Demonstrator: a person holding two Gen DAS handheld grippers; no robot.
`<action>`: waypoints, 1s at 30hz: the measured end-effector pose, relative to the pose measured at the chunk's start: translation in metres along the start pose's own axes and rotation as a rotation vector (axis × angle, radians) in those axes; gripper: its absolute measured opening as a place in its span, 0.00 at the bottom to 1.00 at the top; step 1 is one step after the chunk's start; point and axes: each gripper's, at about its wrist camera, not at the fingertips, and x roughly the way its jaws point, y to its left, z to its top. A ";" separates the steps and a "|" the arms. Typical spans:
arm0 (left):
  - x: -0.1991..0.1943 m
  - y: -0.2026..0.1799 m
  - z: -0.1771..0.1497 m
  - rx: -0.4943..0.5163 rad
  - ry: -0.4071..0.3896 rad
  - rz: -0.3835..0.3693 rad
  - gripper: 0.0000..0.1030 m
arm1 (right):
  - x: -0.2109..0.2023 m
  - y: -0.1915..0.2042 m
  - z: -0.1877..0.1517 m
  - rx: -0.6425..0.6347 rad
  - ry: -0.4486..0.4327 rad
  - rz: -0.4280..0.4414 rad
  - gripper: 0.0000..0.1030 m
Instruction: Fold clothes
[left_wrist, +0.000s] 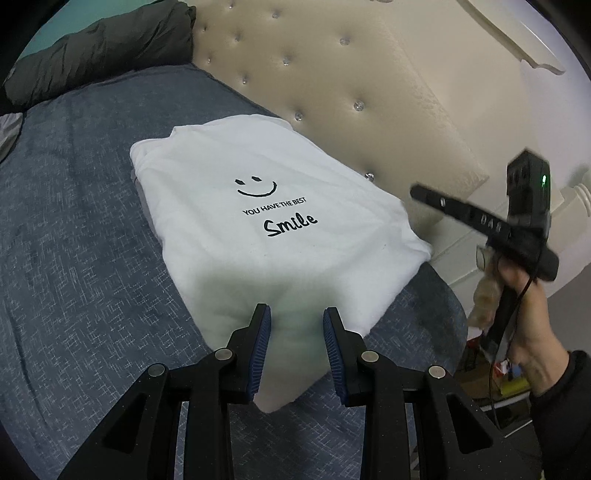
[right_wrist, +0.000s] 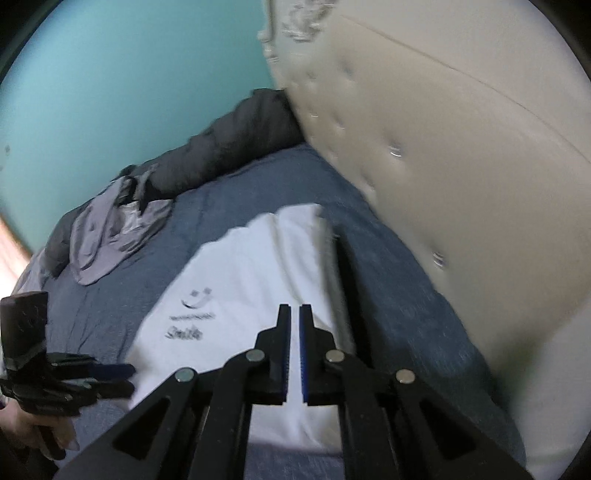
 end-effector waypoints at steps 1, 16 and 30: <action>-0.001 -0.001 -0.001 0.000 -0.001 0.002 0.31 | 0.010 0.003 0.003 -0.007 0.031 0.001 0.02; -0.004 -0.001 -0.002 -0.004 0.003 0.006 0.31 | 0.024 -0.032 -0.008 0.112 0.083 -0.185 0.02; -0.045 -0.017 0.006 -0.013 -0.040 0.040 0.31 | -0.035 -0.006 -0.013 0.123 -0.034 -0.172 0.05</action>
